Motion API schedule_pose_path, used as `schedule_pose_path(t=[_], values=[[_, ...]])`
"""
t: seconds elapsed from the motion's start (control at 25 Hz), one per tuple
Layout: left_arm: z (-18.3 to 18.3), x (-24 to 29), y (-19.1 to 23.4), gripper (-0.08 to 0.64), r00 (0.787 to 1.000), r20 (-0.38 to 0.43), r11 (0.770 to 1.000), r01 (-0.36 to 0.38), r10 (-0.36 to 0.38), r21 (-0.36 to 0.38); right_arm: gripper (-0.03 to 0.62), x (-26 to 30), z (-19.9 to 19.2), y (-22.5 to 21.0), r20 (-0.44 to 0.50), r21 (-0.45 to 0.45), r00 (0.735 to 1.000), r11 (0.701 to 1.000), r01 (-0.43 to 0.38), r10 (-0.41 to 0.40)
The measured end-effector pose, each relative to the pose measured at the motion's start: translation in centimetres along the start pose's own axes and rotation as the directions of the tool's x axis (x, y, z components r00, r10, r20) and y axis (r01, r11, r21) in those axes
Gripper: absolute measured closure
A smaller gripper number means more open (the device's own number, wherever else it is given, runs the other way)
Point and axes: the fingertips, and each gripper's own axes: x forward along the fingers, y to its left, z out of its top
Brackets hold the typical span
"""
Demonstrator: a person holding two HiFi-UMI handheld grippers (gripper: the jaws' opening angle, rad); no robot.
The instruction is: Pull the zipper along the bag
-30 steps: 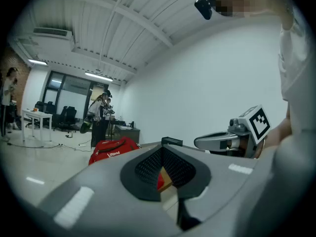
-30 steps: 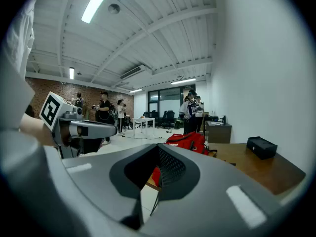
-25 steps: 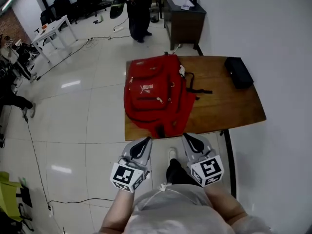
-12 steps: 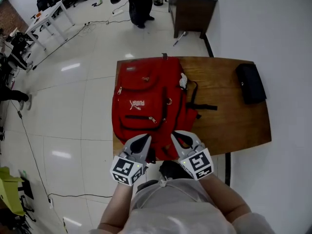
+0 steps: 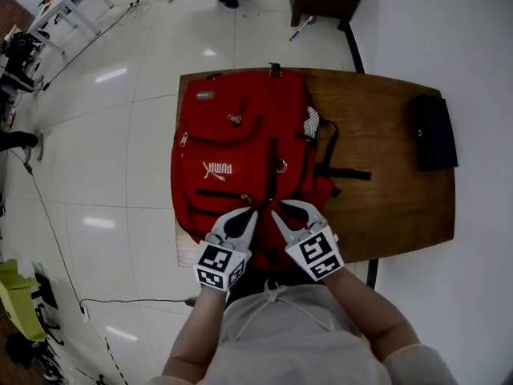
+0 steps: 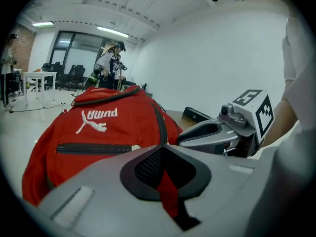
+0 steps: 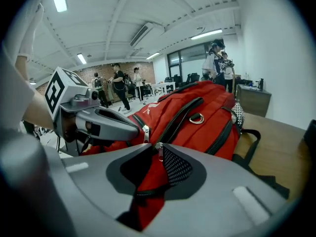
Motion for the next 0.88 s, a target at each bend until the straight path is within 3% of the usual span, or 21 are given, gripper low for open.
schedule_pose_path(t=[0.32,0.48,0.88], values=[[-1.8,2.3,0.9,0.554,0.997,-0.079,1.0,0.014,-0.016,-0.022,0.491,3.1,-1.7,-0.8,-0.074,0.015,0.994,0.996,-0.084,0.084],[-1.9,2.8,1.2,0.554,0.996,-0.09,0.999,0.022,-0.025,-0.029,0.52,3.5,-1.8,-0.5,-0.084,-0.012,0.986,0.989,-0.148,0.146],[-2.4,3.5,1.0,0.554,0.991,-0.129,0.999,0.017,-0.021,-0.035,0.545,2.3,-1.8,0.2,-0.14,-0.1,0.971,0.973,-0.208,0.193]])
